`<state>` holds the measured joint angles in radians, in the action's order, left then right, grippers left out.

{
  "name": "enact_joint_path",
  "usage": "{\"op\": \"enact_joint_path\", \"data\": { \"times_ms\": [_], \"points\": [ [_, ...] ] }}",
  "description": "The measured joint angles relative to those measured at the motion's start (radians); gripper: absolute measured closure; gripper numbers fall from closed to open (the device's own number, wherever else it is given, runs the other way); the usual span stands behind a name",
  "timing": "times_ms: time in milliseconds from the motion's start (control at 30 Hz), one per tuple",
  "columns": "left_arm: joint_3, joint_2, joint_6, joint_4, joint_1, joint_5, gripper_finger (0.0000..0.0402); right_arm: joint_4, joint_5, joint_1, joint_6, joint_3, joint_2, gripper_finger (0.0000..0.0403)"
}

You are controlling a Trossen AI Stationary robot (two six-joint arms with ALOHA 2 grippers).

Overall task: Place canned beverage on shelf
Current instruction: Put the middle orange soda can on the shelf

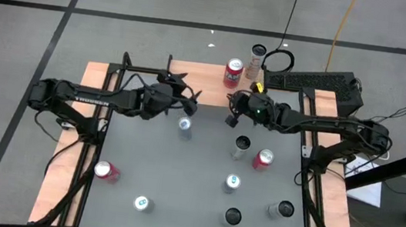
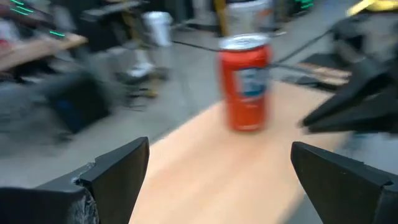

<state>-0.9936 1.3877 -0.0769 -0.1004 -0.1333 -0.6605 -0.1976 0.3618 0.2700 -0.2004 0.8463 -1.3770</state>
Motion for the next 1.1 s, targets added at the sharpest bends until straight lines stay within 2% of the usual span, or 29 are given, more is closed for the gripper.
{"op": "enact_joint_path", "data": {
  "times_ms": [100, 233, 367, 433, 567, 800, 933, 1100],
  "points": [
    [0.000, 0.001, -0.087, 0.005, 0.009, 0.083, 0.0009, 0.043, -0.001, -0.018, -0.061, 0.000, 0.000, 0.0403],
    [0.000, -0.016, -0.197, 0.027, 0.041, 0.086, 0.0009, 0.093, 0.003, -0.047, -0.144, 0.001, 0.002, 0.0403],
    [-0.043, -0.055, -0.315, 0.173, 0.059, 0.062, 0.0009, 0.182, 0.002, -0.077, -0.133, 0.070, 0.019, 0.0403],
    [-0.070, -0.076, -0.310, 0.251, 0.067, 0.032, 0.0009, 0.266, 0.003, -0.081, -0.107, 0.136, 0.025, 0.0403],
    [-0.103, -0.118, -0.307, 0.340, 0.067, 0.039, 0.0009, 0.452, 0.002, -0.082, -0.091, 0.288, 0.017, 0.0403],
    [-0.109, -0.191, -0.310, 0.378, 0.042, 0.164, 0.0009, 0.685, 0.003, -0.034, 0.031, 0.487, -0.014, 0.0403],
    [-0.109, -0.217, -0.310, 0.432, 0.041, 0.172, 0.0009, 0.771, 0.002, -0.009, 0.114, 0.556, -0.040, 0.0403],
    [-0.107, -0.237, -0.311, 0.468, 0.042, 0.216, 0.0009, 0.781, 0.000, 0.017, 0.105, 0.570, -0.084, 0.0403]
  ]
}}
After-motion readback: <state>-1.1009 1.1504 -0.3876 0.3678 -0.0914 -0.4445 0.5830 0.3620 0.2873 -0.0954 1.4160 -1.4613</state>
